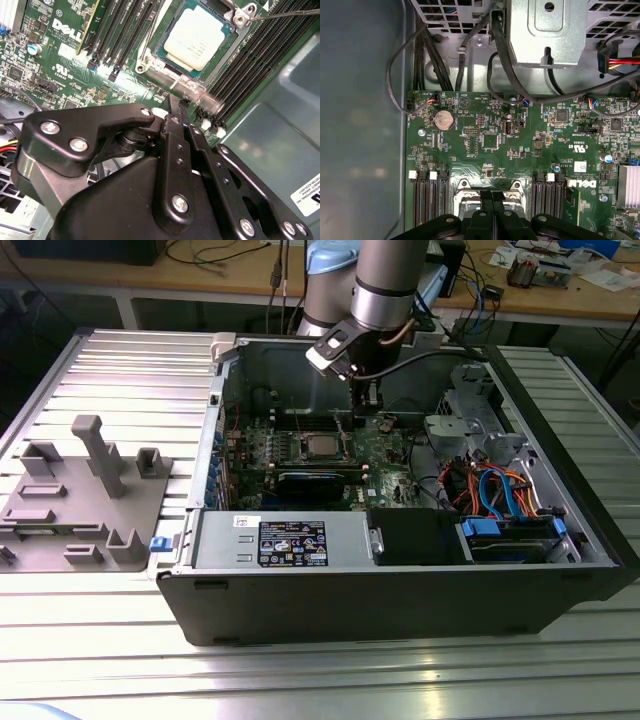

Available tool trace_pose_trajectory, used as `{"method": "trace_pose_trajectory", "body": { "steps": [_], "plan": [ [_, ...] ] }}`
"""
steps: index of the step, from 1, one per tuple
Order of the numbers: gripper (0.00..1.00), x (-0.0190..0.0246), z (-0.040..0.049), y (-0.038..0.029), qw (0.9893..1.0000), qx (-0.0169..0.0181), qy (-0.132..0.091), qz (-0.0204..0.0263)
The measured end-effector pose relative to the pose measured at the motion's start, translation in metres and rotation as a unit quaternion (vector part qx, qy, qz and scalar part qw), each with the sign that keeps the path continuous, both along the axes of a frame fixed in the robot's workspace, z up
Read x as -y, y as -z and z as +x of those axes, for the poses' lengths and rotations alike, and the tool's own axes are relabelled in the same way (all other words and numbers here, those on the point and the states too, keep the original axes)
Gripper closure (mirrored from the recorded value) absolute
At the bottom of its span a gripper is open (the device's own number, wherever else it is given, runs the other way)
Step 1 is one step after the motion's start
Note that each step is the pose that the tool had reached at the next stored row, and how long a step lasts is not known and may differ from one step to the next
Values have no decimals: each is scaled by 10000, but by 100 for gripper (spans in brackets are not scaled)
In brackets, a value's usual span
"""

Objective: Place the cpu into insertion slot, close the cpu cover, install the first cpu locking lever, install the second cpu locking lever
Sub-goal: 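Close the cpu cover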

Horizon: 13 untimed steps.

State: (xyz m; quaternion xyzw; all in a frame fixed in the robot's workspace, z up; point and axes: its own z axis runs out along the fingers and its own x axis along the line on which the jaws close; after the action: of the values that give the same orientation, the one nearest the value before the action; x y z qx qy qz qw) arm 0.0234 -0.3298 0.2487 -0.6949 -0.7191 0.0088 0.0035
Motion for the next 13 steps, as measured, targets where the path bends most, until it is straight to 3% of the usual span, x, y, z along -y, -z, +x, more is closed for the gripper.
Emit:
{"method": "trace_pose_trajectory", "body": {
  "steps": [13],
  "plan": [
    [89,-1,-34,4,10000,0,0,0]
  ]
}}
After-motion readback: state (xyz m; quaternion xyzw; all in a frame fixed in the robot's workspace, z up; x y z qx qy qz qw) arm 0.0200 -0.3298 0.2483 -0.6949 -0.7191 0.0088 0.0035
